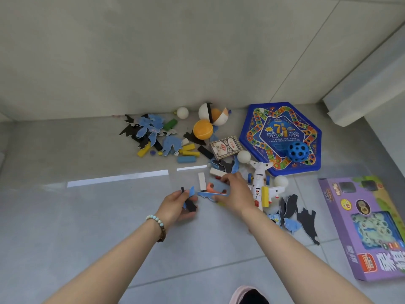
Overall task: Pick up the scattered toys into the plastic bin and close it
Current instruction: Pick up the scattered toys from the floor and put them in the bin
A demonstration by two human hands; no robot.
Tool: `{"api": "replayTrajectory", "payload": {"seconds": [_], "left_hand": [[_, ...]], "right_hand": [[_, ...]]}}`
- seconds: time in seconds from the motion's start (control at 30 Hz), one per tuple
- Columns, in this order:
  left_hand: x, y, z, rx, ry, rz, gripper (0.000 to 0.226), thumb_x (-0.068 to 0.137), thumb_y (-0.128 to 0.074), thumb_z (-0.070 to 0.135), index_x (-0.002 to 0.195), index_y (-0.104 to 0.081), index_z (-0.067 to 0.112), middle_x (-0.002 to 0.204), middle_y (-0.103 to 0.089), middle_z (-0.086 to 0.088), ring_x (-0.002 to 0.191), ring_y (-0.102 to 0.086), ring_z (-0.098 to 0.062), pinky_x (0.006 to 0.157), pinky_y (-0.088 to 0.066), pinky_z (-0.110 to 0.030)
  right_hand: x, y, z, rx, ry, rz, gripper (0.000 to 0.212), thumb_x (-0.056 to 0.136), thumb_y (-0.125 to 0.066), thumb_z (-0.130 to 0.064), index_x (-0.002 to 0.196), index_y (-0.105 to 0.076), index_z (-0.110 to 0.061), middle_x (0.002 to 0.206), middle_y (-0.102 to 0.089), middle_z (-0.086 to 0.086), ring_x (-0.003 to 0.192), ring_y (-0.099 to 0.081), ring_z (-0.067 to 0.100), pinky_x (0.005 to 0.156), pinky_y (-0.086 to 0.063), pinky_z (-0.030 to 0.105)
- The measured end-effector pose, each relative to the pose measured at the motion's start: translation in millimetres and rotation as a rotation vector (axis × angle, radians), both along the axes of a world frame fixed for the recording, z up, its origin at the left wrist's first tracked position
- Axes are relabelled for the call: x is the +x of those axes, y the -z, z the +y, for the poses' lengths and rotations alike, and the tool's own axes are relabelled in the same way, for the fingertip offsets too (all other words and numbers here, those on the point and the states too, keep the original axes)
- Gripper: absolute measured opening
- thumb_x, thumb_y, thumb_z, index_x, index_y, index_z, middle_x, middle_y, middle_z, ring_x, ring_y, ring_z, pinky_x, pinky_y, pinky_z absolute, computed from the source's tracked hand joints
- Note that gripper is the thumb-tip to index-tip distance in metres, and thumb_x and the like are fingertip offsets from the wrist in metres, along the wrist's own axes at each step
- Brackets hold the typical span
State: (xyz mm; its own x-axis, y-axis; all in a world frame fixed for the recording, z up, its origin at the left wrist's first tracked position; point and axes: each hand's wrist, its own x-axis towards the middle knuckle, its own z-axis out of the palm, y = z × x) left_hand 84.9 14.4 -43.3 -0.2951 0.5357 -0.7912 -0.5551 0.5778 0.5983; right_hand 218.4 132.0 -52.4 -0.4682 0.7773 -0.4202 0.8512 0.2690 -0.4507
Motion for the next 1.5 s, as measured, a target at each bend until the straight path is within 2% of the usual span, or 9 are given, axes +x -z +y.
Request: {"api": "replayTrajectory", "payload": {"seconds": [0.17, 0.37, 0.6, 0.7, 0.8, 0.9, 1.1, 1.3, 1.5], "left_hand": [[-7, 3, 0, -0.047, -0.103, -0.136, 0.030, 0.098, -0.040, 0.034, 0.113, -0.050, 0.011, 0.104, -0.065, -0.012, 0.098, -0.062, -0.032, 0.081, -0.053, -0.040], [-7, 4, -1, -0.032, -0.042, -0.118, 0.038, 0.094, -0.045, 0.039, 0.120, -0.049, 0.011, 0.114, -0.063, -0.013, 0.101, -0.062, -0.030, 0.080, -0.054, -0.038], [-6, -5, 2, 0.148, 0.110, -0.265, 0.039, 0.091, -0.036, 0.054, 0.115, -0.053, 0.029, 0.113, -0.065, -0.002, 0.106, -0.062, -0.022, 0.088, -0.053, -0.041], [-11, -5, 4, 0.127, 0.007, -0.220, 0.024, 0.093, -0.048, 0.038, 0.113, -0.044, 0.024, 0.102, -0.063, -0.005, 0.087, -0.062, -0.021, 0.079, -0.057, -0.037], [-20, 1, 1, 0.108, 0.009, -0.047, 0.019, 0.091, -0.054, 0.028, 0.102, -0.055, 0.013, 0.086, -0.063, -0.009, 0.077, -0.062, -0.020, 0.076, -0.057, -0.034], [-25, 6, 1, 0.093, -0.019, 0.061, 0.029, 0.091, -0.055, 0.029, 0.109, -0.057, 0.005, 0.086, -0.065, -0.011, 0.074, -0.064, -0.020, 0.064, -0.058, -0.028], [-27, 3, 6, 0.129, 0.022, 0.073, 0.020, 0.091, -0.057, 0.026, 0.110, -0.054, 0.023, 0.089, -0.064, -0.003, 0.076, -0.063, -0.015, 0.052, -0.053, -0.019], [-36, 3, 3, 0.101, 0.009, 0.084, 0.036, 0.087, -0.062, 0.022, 0.121, -0.050, 0.023, 0.111, -0.062, -0.011, 0.089, -0.066, -0.020, 0.064, -0.059, -0.027], [-35, 7, -10, 0.019, 0.021, 0.110, 0.030, 0.087, -0.063, 0.023, 0.115, -0.054, 0.015, 0.102, -0.064, -0.011, 0.084, -0.066, -0.021, 0.064, -0.058, -0.027]], "right_hand": [[2, -3, -4, -0.046, 0.081, 0.066, 0.046, 0.071, -0.078, -0.035, 0.102, -0.046, -0.025, 0.107, -0.056, -0.003, 0.095, -0.052, 0.014, 0.077, -0.044, 0.025], [2, 1, -7, -0.123, 0.083, 0.008, 0.047, 0.078, -0.071, -0.039, 0.119, -0.053, -0.022, 0.118, -0.059, -0.002, 0.105, -0.055, 0.016, 0.085, -0.046, 0.029], [-22, -23, -20, -0.629, 0.283, 0.571, 0.030, 0.085, -0.065, -0.030, 0.112, -0.062, -0.017, 0.109, -0.068, 0.003, 0.096, -0.065, 0.016, 0.075, -0.052, 0.023], [-22, -22, -10, -0.367, 0.348, 0.551, 0.015, 0.087, -0.063, -0.028, 0.101, -0.064, -0.022, 0.102, -0.065, -0.004, 0.092, -0.060, 0.011, 0.075, -0.049, 0.021], [-17, -7, 4, -0.086, 0.382, 0.408, 0.029, 0.083, -0.069, -0.025, 0.109, -0.060, -0.020, 0.112, -0.057, -0.001, 0.095, -0.052, 0.008, 0.081, -0.044, 0.019], [-28, 3, 4, -0.009, 0.294, 0.264, 0.043, 0.077, -0.073, -0.031, 0.115, -0.058, -0.019, 0.119, -0.050, 0.002, 0.112, -0.048, 0.017, 0.091, -0.041, 0.025], [-54, 13, -1, 0.089, 0.210, 0.095, 0.039, 0.080, -0.069, -0.030, 0.116, -0.059, -0.020, 0.125, -0.045, 0.004, 0.122, -0.040, 0.021, 0.094, -0.042, 0.033], [-54, 14, -4, 0.068, 0.194, 0.102, 0.025, 0.088, -0.062, -0.027, 0.111, -0.065, -0.019, 0.117, -0.054, 0.003, 0.109, -0.052, 0.019, 0.089, -0.043, 0.030], [-41, 10, -26, -0.178, 0.464, 0.341, 0.026, 0.081, -0.070, -0.027, 0.103, -0.070, -0.013, 0.100, -0.066, -0.003, 0.093, -0.061, 0.015, 0.087, -0.051, 0.033]]}}
